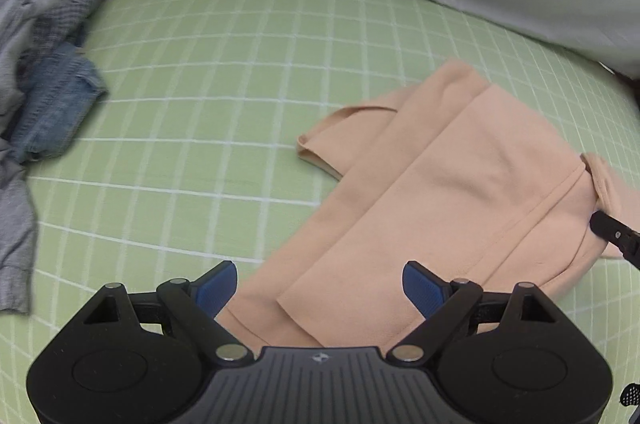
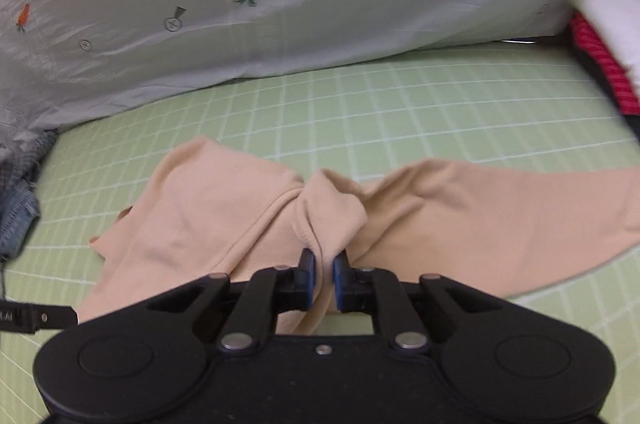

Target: Fold clothes

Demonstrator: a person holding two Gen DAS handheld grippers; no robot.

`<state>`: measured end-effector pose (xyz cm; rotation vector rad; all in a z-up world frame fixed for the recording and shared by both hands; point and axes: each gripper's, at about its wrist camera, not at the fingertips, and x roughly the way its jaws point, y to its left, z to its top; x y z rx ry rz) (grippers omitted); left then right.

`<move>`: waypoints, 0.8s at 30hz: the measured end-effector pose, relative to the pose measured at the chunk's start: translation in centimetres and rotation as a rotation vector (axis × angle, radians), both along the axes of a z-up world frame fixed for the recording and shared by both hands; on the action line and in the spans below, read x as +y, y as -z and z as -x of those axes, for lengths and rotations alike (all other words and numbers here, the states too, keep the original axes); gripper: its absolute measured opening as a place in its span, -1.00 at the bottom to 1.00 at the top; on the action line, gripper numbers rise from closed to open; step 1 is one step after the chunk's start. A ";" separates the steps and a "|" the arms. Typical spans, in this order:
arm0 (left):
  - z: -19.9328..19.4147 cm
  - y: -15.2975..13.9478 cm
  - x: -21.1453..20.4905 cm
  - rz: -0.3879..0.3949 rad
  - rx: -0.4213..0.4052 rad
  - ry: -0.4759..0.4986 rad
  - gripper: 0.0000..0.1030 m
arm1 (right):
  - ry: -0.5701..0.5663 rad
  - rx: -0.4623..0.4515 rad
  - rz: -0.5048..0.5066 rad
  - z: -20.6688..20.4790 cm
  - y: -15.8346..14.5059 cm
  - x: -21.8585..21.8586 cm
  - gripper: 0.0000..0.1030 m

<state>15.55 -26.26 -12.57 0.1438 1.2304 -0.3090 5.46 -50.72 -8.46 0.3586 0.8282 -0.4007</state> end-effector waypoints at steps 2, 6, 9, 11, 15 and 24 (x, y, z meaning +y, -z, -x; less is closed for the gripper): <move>0.2 0.5 -1.2 0.014 0.014 0.055 0.75 | 0.008 0.008 -0.014 0.4 0.3 -0.3 -0.80; 0.5 1.4 -2.7 0.013 0.022 0.132 0.75 | 0.020 0.024 -0.029 0.7 0.6 -0.6 -0.73; 0.7 2.0 -3.4 0.009 0.029 0.165 0.75 | 0.029 0.038 -0.045 0.6 1.0 -0.7 -0.53; 0.8 2.4 -3.8 0.006 0.033 0.186 0.75 | 0.037 0.048 -0.059 0.5 1.3 -0.7 -0.34; 1.1 3.2 -4.7 0.000 0.042 0.229 0.75 | 0.053 0.066 -0.089 0.4 1.8 -0.8 -0.21; 2.2 3.5 -5.5 -0.010 0.025 0.344 0.48 | 0.052 0.093 -0.141 -0.2 2.7 -0.4 -0.03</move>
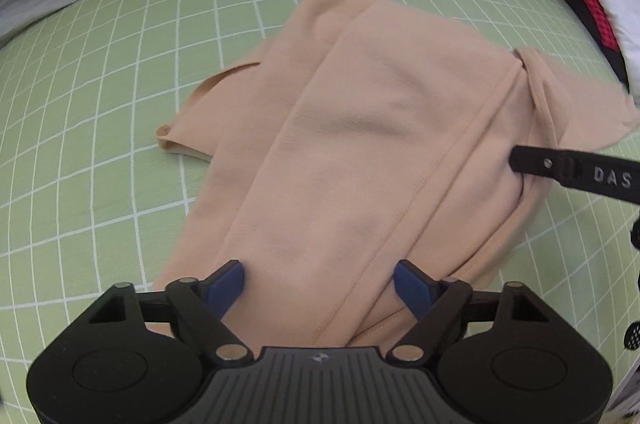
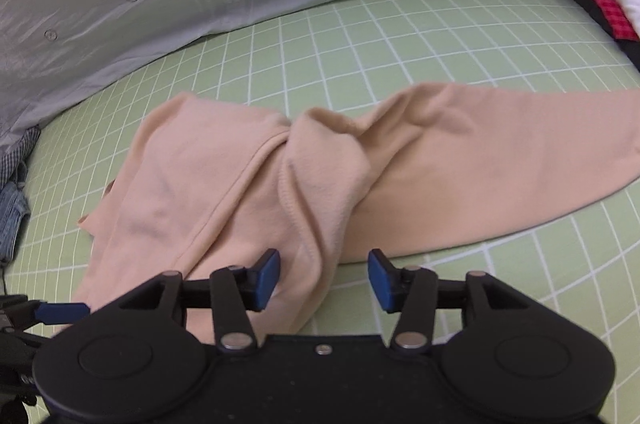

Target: Fold clothes

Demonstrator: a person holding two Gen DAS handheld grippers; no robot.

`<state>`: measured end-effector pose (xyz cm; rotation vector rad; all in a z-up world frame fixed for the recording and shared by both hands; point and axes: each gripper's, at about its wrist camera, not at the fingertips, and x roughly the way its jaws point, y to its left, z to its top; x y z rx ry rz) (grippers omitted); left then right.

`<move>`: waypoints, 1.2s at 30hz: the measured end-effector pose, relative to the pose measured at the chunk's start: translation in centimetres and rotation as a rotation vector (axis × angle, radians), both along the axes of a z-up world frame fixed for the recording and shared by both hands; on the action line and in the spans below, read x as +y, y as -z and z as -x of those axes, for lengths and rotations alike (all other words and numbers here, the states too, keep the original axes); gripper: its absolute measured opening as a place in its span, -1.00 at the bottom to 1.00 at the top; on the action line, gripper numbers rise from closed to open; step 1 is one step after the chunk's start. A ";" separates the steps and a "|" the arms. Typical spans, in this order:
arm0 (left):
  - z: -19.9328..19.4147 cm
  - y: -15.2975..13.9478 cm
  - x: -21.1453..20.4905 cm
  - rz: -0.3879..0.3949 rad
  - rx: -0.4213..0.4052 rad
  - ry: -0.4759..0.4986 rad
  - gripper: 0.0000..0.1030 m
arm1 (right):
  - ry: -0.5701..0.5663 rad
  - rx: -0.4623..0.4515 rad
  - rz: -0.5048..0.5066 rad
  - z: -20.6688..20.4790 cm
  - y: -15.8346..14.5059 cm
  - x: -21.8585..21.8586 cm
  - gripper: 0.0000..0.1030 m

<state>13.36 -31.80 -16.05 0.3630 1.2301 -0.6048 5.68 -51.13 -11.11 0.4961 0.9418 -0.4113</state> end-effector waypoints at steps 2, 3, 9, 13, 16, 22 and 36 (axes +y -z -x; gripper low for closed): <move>0.5 -0.1 -0.2 0.001 -0.009 0.017 0.36 | -0.007 0.000 -0.003 -0.1 -0.1 0.1 -0.03; 0.6 -0.1 -0.2 -0.002 -0.018 0.010 0.25 | -0.008 -0.001 -0.005 0.0 -0.1 0.2 -0.03; -1.0 -1.5 1.9 0.089 -0.013 -0.127 -0.77 | -0.016 -0.037 0.003 0.5 -1.0 0.0 -0.78; -2.4 -3.4 3.9 0.130 -0.074 -0.224 -0.78 | -0.025 -0.062 0.017 1.0 -1.8 -0.1 -0.82; -3.3 -5.4 5.6 0.130 -0.160 -0.287 -0.78 | -0.034 -0.074 0.035 1.5 -2.5 -0.1 -0.84; -5.5 -7.5 11.2 0.126 -0.220 -0.427 -0.79 | -0.058 -0.035 0.070 2.7 -3.2 0.3 -0.86; -1.9 -5.2 13.4 0.116 -0.061 -0.523 0.06 | 0.009 -0.093 0.030 4.2 -5.8 -1.2 0.55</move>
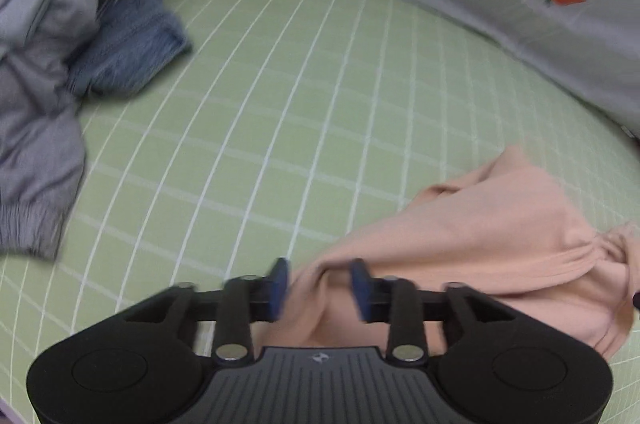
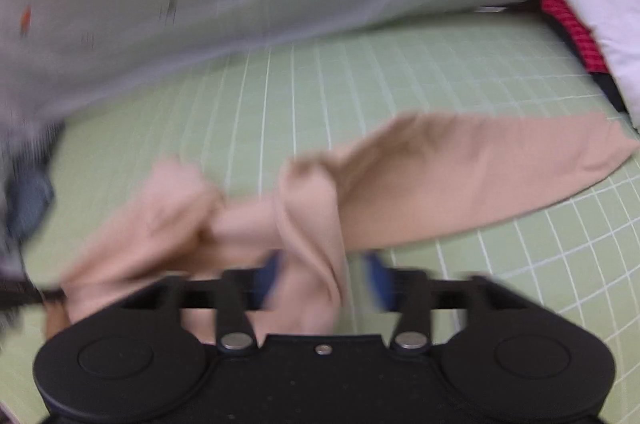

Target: Fold clothes

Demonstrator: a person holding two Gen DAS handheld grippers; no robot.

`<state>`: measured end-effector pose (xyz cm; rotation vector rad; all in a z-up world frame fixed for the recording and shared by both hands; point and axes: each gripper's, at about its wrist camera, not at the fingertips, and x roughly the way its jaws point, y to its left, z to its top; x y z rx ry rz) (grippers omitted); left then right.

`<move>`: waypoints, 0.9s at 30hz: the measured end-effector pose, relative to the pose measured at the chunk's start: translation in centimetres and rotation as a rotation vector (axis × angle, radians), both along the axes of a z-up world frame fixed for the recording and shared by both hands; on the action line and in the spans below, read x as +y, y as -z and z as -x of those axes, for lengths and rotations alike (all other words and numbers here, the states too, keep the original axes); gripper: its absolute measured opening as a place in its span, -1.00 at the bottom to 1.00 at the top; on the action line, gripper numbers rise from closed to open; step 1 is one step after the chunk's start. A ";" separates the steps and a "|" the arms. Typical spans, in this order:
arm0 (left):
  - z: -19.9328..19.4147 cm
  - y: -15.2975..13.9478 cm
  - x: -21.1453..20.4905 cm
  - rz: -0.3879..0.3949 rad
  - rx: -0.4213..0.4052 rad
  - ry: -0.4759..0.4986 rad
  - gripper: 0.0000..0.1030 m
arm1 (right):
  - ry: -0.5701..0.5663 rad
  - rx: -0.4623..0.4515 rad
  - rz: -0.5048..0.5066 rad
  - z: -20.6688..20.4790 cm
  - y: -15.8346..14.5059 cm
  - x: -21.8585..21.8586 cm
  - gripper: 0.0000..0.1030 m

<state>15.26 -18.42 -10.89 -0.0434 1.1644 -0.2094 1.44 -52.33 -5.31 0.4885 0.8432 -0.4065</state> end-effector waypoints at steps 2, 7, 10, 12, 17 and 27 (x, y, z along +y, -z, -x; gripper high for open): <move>-0.6 -1.2 -1.0 0.039 -0.032 0.025 0.25 | 0.045 -0.055 -0.046 -0.1 -0.7 -0.9 0.61; -3.1 -1.5 -5.6 0.104 -0.018 0.120 0.60 | 0.138 -0.054 -0.163 -2.3 0.7 -3.3 0.62; -4.4 0.5 -9.1 0.163 0.072 0.207 0.67 | 0.170 -0.014 -0.262 -3.7 2.8 -4.3 0.62; -4.9 2.0 -10.9 0.164 0.124 0.226 0.68 | 0.196 0.020 -0.336 -4.3 4.4 -4.9 0.62; -5.3 3.8 -13.0 0.154 0.177 0.263 0.39 | 0.212 0.009 -0.486 -4.3 6.6 -5.6 -0.09; -3.6 -6.7 -7.1 0.445 -0.082 0.169 -0.85 | 0.094 -0.387 -0.441 -3.8 -3.4 -4.9 -0.70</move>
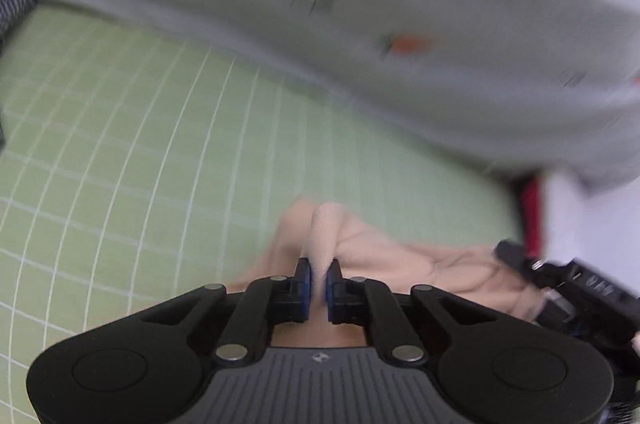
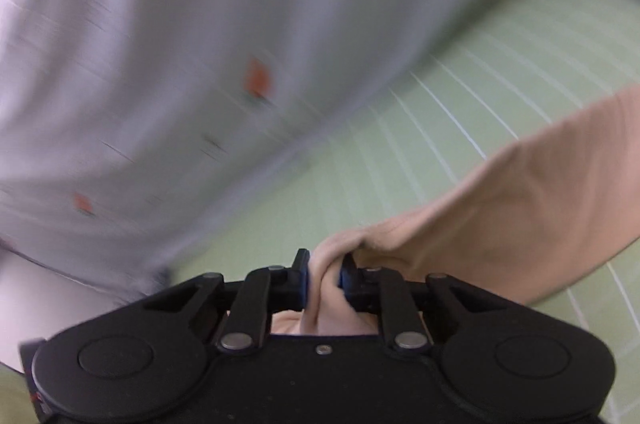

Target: Fold clothes

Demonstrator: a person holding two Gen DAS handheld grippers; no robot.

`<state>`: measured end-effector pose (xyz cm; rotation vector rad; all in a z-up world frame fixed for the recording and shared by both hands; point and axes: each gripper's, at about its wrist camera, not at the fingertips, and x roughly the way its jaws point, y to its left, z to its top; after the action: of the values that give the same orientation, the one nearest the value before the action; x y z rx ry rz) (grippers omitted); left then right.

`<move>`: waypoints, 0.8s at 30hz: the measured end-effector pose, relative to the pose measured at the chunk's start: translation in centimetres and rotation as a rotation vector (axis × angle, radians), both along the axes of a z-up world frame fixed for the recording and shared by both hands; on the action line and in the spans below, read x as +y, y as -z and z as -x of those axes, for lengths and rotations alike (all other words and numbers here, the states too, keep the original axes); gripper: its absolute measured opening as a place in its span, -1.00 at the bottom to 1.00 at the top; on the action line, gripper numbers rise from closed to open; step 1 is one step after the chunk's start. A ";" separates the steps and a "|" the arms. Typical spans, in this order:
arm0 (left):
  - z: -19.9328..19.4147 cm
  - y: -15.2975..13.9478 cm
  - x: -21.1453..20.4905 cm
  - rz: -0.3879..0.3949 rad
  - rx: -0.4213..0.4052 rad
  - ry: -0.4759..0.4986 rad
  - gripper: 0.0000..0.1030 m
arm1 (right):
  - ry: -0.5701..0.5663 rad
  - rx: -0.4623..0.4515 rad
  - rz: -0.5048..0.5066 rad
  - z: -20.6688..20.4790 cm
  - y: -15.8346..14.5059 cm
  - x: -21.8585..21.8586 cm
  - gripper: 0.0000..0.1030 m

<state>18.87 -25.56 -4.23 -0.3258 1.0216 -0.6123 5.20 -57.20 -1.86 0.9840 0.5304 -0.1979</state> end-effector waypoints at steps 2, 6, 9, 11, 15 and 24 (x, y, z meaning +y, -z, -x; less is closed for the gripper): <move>1.2 -3.1 1.8 0.035 -0.089 -0.028 -0.85 | 0.003 -0.133 0.018 1.5 -3.4 0.4 -0.70; 2.1 -2.3 3.8 -0.096 -0.113 -0.109 -0.84 | -0.005 -0.090 0.222 3.0 -5.7 1.3 -0.70; 1.5 3.1 5.8 -0.210 0.067 -0.213 -0.83 | -0.024 0.229 0.297 2.4 -0.5 1.7 -0.55; 2.2 5.7 7.6 -0.287 0.147 -0.254 -0.79 | -0.031 0.401 0.196 3.0 3.1 1.4 -0.53; 3.4 6.2 9.0 -0.325 0.165 -0.266 -0.38 | -0.032 0.397 0.151 5.1 3.4 1.8 0.27; 1.3 7.0 6.0 -0.392 0.141 -0.224 0.37 | -0.014 0.336 0.385 2.2 0.9 0.0 0.71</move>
<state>17.57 -19.55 -11.24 -0.1350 1.1950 -0.1811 2.96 -57.15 -2.72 0.5719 0.7725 -0.4407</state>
